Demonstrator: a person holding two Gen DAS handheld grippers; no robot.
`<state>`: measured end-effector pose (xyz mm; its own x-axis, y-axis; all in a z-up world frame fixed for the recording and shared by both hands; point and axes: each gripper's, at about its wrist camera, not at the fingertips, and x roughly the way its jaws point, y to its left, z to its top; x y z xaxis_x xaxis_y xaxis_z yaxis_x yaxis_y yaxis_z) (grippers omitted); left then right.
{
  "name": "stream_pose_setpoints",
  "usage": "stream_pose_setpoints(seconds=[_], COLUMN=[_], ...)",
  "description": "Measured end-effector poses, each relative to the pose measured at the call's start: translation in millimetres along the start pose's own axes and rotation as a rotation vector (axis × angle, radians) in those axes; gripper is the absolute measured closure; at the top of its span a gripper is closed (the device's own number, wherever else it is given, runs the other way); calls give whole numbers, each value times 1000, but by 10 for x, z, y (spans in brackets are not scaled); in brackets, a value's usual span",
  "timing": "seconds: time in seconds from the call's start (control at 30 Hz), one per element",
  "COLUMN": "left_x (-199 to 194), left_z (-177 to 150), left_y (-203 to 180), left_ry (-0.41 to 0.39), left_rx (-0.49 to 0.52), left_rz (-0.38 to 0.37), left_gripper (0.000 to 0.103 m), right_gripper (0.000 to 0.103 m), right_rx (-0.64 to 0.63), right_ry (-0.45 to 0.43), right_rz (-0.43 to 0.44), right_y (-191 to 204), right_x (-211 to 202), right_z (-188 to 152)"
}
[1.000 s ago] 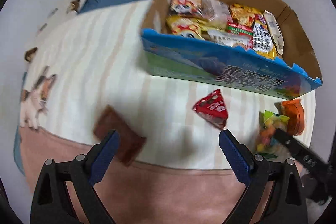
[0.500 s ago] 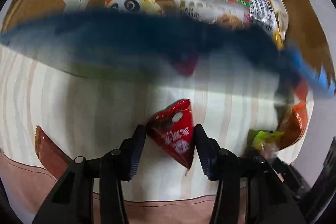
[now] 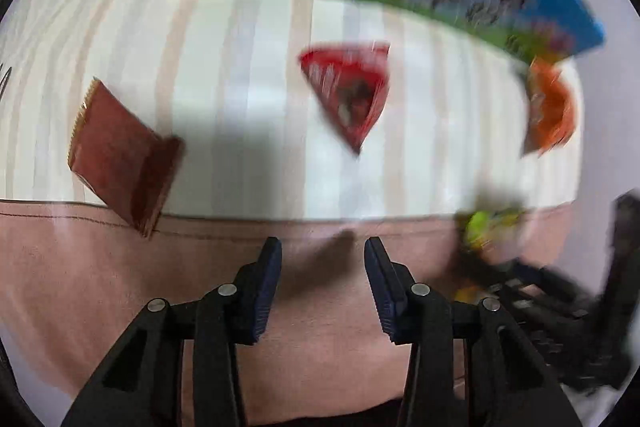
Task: Organize snacks
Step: 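Grasp the red triangular candy with left gripper while right grasps the clear candy-ball bag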
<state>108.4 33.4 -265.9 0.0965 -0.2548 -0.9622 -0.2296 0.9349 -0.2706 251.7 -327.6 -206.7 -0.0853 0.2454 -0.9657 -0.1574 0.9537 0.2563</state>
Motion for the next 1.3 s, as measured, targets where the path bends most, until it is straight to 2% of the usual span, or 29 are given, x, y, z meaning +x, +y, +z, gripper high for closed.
stream_pose_setpoints(seconds=[0.03,0.07,0.13,0.17,0.27,0.3,0.33,0.43,0.53,0.57,0.63,0.67,0.83,1.03,1.13,1.3], left_x=[-62,-115,-205,-216,-180,-123,-41,257,305,307,382,405,398,441,581,771], left_z=[70,143,318,430,785,889,969,1159,1166,1156,1113,1086,822,103,-139,-170], left_y=[10,22,59,55,56,43,10,-135,-173,-180,-295,-310,-291,-271,-268,-316], left_ry=[-14,-29,-50,-49,-25,-14,13,91,45,41,50,56,39,95,131,131], left_rx=[-19,-38,-83,-104,-157,-158,-156,-147,-132,-115,-69,-53,-24,23,28,1], left_rz=[-23,-40,-82,-104,-163,-153,-136,-109,-79,-61,-30,-18,-5,-1,4,13], left_gripper=[52,52,52,52,52,50,43,42,42,43,62,63,65,65,63,63], right_gripper=[45,41,39,39,38,38,38,38,38,38,39,41,48,50,49,39], right_rx=[11,25,34,37,45,47,50,58,42,34,33,26,-6,-11,-5,-6], right_ry=[4,6,4,5,6,8,9,15,20,22,14,9,11,65,65,77], right_rz=[8,18,16,13,12,11,12,14,1,-4,-10,-19,-26,17,15,4], right_y=[1,0,40,12,40,49,41,-49,-111,-76,-35,-17,72,77,97,142], right_x=[9,14,37,31,49,62,68,64,60,61,75,81,106,123,161,292], right_z=[22,58,90,254,280,284,291,326,352,358,346,337,236,10,-27,14])
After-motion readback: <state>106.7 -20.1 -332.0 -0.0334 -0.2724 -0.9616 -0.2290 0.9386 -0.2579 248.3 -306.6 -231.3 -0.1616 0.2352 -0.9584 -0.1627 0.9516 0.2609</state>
